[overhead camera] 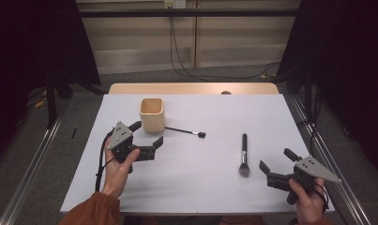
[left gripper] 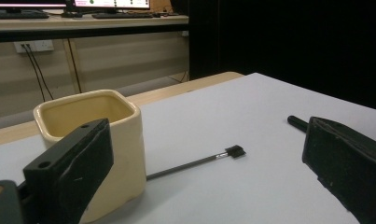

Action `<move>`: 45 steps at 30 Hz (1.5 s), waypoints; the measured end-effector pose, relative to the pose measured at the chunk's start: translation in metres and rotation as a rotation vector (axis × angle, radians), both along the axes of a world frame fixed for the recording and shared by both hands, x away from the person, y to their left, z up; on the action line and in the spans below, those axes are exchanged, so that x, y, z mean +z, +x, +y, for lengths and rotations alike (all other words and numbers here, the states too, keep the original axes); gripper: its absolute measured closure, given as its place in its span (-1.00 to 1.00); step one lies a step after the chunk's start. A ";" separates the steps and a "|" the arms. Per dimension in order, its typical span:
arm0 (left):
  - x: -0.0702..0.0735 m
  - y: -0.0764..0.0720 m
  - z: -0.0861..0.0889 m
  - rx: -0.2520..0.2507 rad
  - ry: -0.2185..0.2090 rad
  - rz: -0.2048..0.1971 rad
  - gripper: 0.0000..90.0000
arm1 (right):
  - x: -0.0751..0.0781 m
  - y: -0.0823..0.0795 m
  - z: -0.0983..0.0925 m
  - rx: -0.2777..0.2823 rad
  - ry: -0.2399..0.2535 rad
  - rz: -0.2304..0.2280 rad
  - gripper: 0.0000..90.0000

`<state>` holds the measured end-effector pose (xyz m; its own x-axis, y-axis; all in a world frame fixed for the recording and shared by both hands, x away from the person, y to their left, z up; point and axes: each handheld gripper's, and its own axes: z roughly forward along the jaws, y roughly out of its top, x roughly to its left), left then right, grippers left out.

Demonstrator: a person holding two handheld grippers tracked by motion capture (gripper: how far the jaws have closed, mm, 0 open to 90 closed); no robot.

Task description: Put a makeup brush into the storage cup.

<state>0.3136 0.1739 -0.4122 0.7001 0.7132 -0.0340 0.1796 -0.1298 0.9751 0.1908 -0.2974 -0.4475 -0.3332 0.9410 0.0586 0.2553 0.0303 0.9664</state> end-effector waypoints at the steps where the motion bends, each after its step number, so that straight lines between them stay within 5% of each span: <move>1: 0.000 0.002 -0.002 -0.006 -0.002 0.006 -0.95 | 0.000 0.000 0.000 0.000 0.000 0.000 -1.00; 16: 0.007 0.023 -0.041 -0.089 0.020 0.017 -0.96 | 0.000 -0.002 0.000 0.011 -0.011 0.005 -1.00; 27: 0.002 0.043 -0.072 -0.145 0.107 0.051 -0.94 | 0.000 -0.003 0.000 0.013 -0.012 0.003 -1.00; 45: 0.004 0.068 -0.094 -0.203 0.254 0.131 -0.92 | 0.000 -0.003 0.001 0.023 -0.015 0.006 -1.00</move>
